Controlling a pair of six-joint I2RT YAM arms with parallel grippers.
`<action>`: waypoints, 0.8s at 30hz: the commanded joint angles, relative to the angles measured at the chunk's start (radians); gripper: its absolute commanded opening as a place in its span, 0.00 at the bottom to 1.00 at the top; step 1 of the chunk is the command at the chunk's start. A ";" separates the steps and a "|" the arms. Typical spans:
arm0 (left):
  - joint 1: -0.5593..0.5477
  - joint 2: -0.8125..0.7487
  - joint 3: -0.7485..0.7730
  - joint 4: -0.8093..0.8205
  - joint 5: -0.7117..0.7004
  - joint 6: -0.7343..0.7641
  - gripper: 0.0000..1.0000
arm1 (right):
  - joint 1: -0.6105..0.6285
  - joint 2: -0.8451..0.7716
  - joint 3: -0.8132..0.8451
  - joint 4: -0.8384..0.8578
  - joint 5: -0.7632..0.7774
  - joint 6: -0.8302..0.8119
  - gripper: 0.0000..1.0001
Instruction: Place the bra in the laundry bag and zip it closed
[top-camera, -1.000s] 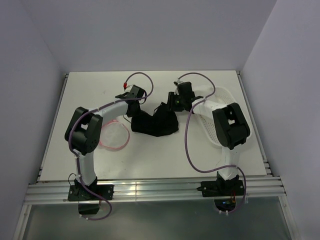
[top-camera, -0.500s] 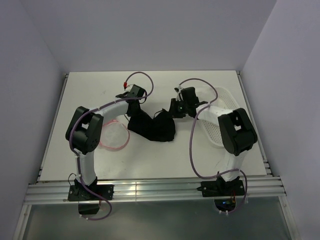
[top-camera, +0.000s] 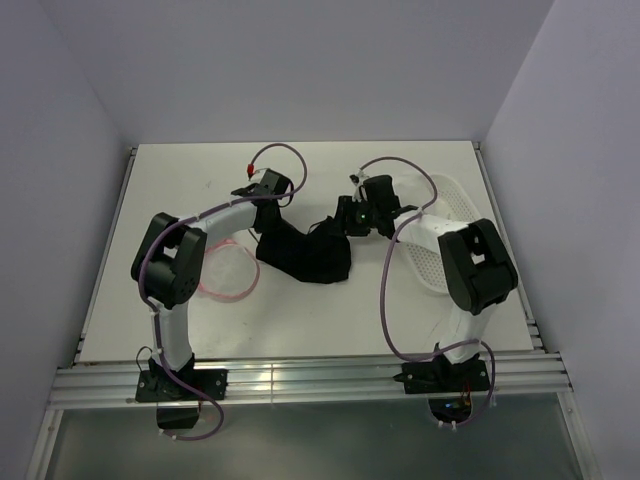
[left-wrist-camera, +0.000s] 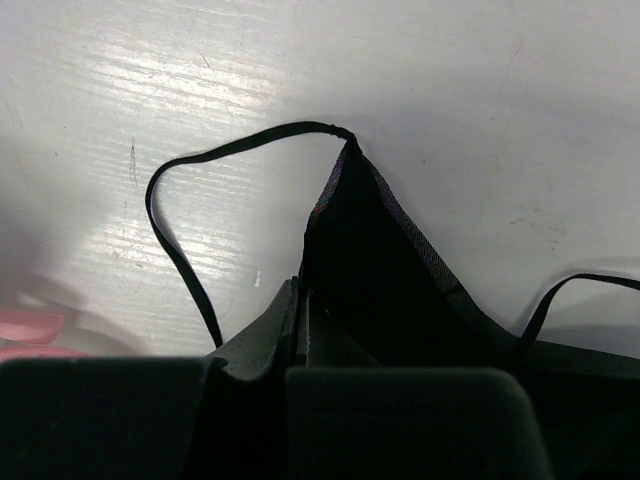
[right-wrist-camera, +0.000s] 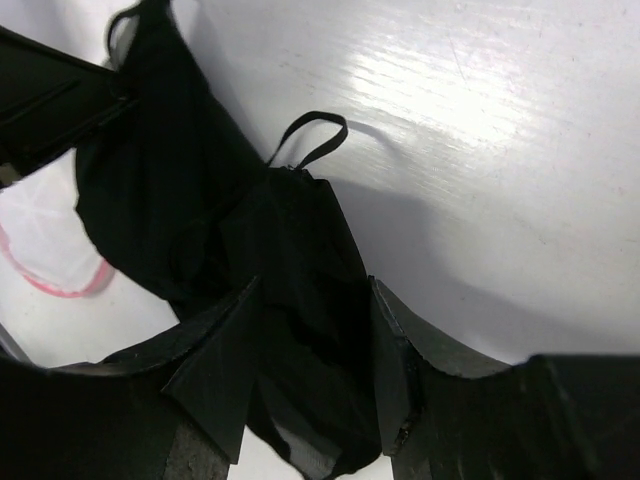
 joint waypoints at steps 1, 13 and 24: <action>0.000 -0.027 0.011 0.030 -0.010 -0.001 0.00 | 0.002 0.046 0.029 0.037 0.007 -0.010 0.52; 0.000 -0.055 0.002 0.016 -0.017 -0.004 0.00 | 0.003 0.005 0.042 -0.041 0.173 0.000 0.00; -0.018 -0.265 -0.127 0.054 -0.037 -0.057 0.00 | 0.059 -0.379 -0.096 -0.153 0.569 0.014 0.00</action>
